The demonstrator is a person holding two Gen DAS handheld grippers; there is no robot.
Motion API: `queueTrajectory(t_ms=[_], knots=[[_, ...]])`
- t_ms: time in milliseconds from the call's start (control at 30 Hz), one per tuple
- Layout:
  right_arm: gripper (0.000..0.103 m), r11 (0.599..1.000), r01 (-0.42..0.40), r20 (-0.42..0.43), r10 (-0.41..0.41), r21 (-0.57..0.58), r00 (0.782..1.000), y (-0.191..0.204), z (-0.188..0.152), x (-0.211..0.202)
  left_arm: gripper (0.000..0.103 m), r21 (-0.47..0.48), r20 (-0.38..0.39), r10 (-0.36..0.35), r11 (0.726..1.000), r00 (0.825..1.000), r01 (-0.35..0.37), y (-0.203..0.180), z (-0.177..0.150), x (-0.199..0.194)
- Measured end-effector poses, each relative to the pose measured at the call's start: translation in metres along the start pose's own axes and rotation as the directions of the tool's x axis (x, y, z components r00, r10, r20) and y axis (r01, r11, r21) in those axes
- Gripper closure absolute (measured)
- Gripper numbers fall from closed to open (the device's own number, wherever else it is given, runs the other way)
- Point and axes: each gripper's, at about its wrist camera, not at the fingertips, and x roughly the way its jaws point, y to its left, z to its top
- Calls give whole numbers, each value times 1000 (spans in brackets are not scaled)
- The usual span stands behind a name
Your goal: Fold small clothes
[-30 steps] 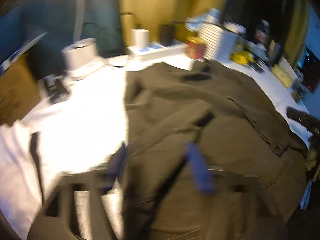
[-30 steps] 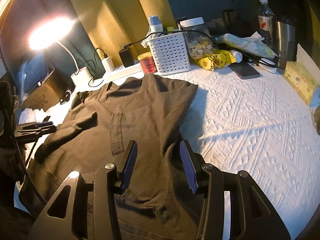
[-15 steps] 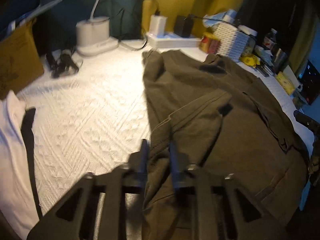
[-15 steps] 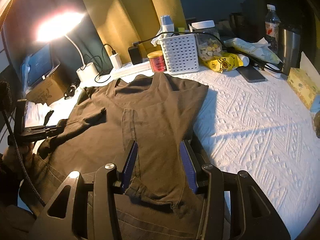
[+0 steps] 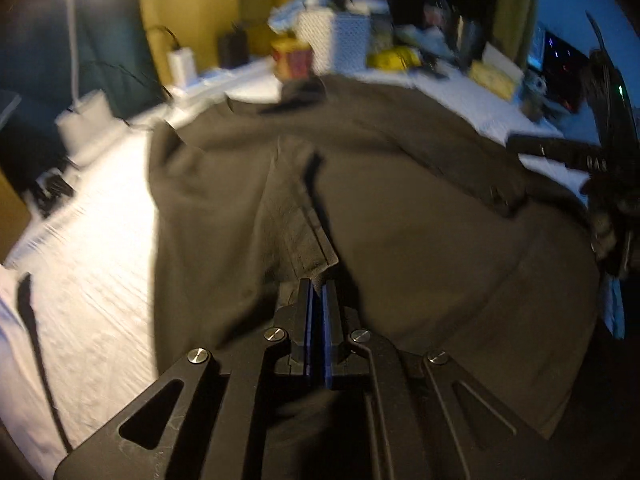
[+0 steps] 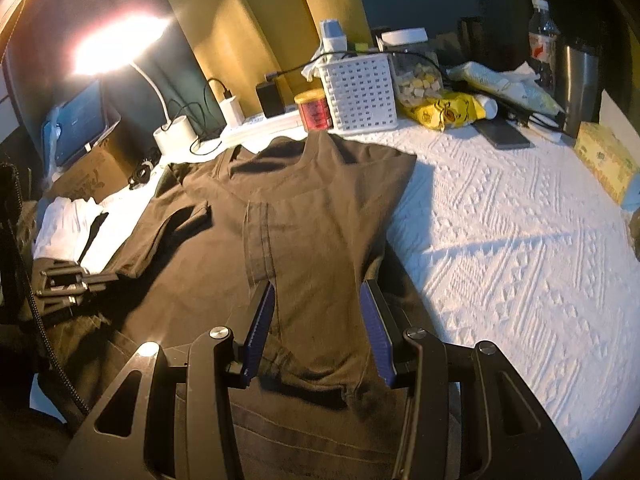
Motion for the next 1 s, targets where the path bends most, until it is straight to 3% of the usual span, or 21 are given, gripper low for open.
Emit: queueTrajectory(t_ms=[200,233,300,333,367,533,600,700,800,900,1000], knots=[[56,998,-39,-63,35,-50,997,8,-10,10,96,-14,25,-12,1000,1000,12,-3,17,-10],[56,996,-50,-74,45,-70,996,12,-11,12,89,-21,42,-21,1000,999,22,-3,21,-11],[56,994,-65,-82,58,-93,995,18,-12,14,57,-44,77,-20,999,997,23,2,31,-13],[56,992,-74,-86,65,-101,994,21,-12,16,35,-57,91,-16,998,996,21,4,34,-12],[56,991,-85,-94,75,-105,993,23,-13,18,31,-75,106,-19,997,994,27,8,38,-10],[55,981,-125,-173,99,-149,980,35,-22,33,31,-90,77,-60,994,995,67,19,49,21],[55,978,-136,-179,107,-158,978,38,-23,32,31,-88,43,-120,988,992,124,17,52,35],[55,976,-156,-190,126,-154,974,38,-23,31,31,-49,-7,-204,978,979,203,1,55,42],[55,974,-162,-192,130,-160,973,38,-24,30,31,6,-42,-302,953,953,302,-20,55,41],[55,978,-139,-183,109,-159,977,36,-21,29,31,33,-38,-311,949,950,312,-29,56,38],[55,983,-108,-162,83,-148,983,30,-17,27,31,29,-6,-259,965,966,259,-26,58,31]])
